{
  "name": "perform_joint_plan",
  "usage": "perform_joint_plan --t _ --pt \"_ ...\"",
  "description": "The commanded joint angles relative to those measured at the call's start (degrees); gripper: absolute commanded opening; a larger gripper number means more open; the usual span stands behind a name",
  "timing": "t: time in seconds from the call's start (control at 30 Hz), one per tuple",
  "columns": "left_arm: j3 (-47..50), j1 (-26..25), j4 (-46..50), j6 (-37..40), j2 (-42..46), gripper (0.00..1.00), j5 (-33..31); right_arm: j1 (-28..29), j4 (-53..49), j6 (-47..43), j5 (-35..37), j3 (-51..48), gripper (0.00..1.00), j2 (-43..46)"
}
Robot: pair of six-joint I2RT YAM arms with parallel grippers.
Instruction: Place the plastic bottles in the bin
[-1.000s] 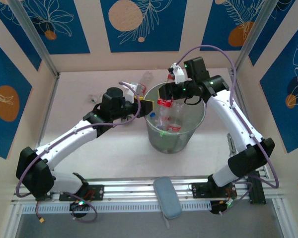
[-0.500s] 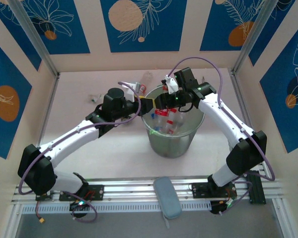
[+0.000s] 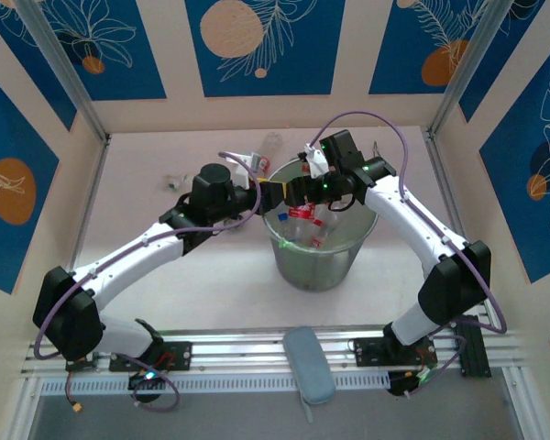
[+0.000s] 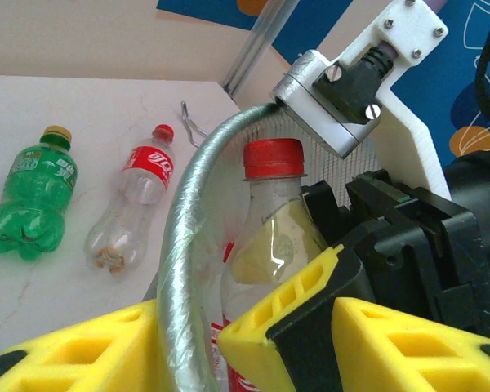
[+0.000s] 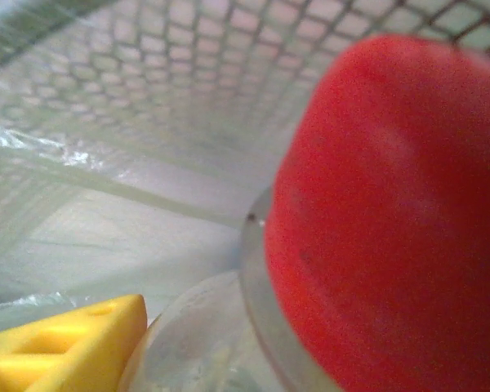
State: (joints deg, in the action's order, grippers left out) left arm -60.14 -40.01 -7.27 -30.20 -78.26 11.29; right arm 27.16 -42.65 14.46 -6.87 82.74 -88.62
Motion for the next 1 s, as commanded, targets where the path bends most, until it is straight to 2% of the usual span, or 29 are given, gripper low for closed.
perform_joint_plan --t 0.0,0.4,0.73,0.97 --pt "2.0 -0.8 4.9 0.9 -1.7 0.54 -1.7 -0.1 -0.3 0.5 -1.3 -1.1 0.77 1.6" --pt "1.8 -1.0 5.2 0.6 -1.4 0.54 -2.6 -1.3 -4.0 -1.4 0.1 3.2 0.83 7.1" --pt "1.8 -1.1 5.2 0.0 -1.3 0.53 -3.4 -6.6 -8.6 -3.1 2.9 5.8 0.83 13.0" --pt "1.9 -1.1 5.6 -0.7 -1.2 0.53 -4.5 -13.6 -16.7 -3.2 11.3 8.4 0.73 18.2"
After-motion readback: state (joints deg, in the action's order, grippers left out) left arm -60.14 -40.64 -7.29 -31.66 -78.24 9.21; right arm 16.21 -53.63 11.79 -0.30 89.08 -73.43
